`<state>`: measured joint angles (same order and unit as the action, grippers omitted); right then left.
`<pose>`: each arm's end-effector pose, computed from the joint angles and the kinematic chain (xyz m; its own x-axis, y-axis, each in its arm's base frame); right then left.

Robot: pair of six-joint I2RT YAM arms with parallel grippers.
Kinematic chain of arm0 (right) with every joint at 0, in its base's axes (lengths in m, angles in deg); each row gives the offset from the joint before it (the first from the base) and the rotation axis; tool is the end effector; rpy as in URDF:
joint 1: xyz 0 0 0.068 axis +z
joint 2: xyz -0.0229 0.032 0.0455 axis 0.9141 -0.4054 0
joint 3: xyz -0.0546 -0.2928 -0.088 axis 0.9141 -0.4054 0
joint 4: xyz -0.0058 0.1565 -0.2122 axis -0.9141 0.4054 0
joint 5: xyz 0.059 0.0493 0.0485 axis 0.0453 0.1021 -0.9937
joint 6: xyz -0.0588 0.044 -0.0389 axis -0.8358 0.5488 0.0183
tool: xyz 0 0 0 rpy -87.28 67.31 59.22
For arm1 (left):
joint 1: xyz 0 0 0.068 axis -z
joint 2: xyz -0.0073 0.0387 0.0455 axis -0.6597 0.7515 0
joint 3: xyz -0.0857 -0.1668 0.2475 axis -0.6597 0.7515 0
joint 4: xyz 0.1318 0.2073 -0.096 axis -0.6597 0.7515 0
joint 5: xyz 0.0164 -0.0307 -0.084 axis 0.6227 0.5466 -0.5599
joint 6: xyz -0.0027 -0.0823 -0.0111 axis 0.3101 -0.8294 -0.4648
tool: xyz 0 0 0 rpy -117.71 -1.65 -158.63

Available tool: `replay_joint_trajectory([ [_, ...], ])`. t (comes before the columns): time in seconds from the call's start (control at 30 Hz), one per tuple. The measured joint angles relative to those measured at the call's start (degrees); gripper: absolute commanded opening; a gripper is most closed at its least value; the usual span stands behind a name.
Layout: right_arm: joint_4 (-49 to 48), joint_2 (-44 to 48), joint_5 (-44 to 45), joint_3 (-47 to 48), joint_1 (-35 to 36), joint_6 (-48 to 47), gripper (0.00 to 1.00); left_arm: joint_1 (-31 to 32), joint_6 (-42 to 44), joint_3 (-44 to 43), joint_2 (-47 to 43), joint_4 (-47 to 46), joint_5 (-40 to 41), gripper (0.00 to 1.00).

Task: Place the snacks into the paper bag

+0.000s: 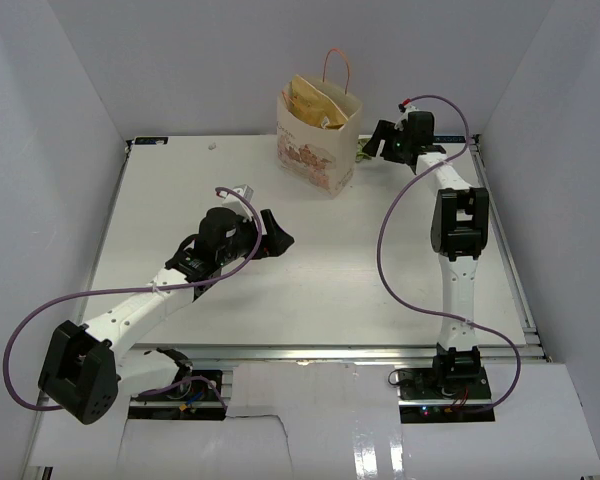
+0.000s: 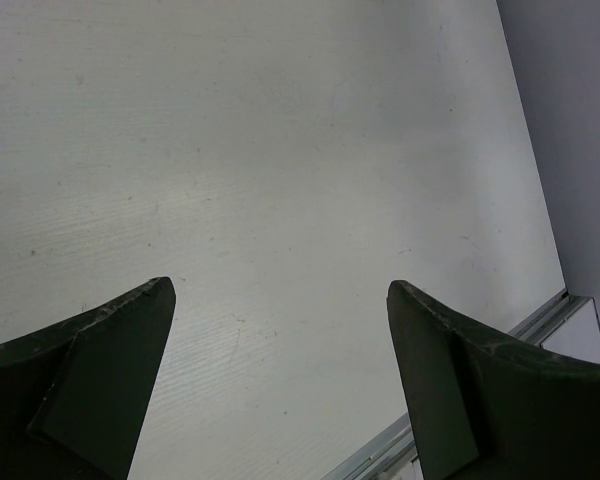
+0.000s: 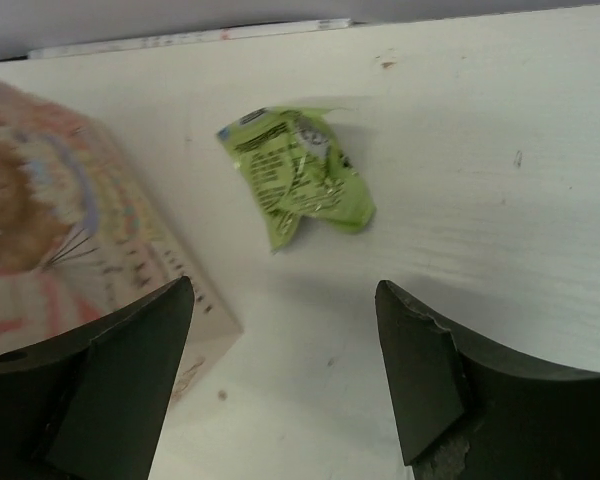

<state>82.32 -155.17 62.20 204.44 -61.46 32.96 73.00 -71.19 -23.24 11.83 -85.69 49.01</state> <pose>0.6225 0.0732 0.2192 -0.5304 0.2294 -0.8161 -0.2145 0.8950 0.3910 0.2340 -0.1548 0.2779 -0.6613 -0.2410 -0.7103 0.2943 0.7877 -0.5413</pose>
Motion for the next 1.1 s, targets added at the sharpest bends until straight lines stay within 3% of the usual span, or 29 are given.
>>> replay_joint_trajectory([
  [0.23, -4.7, -11.8, 6.6, 11.3, 1.1, 4.9, 0.79, 0.0, -2.4, 0.0, 0.6, 1.0, 0.1, 0.98],
  [0.63, -11.9, -18.6, 13.4, 17.0, 4.7, 7.6, 0.74, 0.0, -3.7, -1.2, 5.0, 3.5, 0.3, 0.98],
  [0.83, -12.0, -19.6, 15.6, 17.1, 5.4, 8.2, 0.46, 0.0, -3.7, -1.9, 6.1, 3.9, 0.3, 0.98],
  [0.93, -11.8, -19.6, 16.3, 16.7, 5.2, 8.5, 0.27, 0.0, -3.7, -2.1, 6.1, 3.9, 0.3, 0.98],
  [1.1, -12.6, -19.0, 16.5, 14.8, 5.0, 8.6, 0.08, 0.0, -3.7, -2.1, 6.1, 3.9, 0.2, 0.98],
])
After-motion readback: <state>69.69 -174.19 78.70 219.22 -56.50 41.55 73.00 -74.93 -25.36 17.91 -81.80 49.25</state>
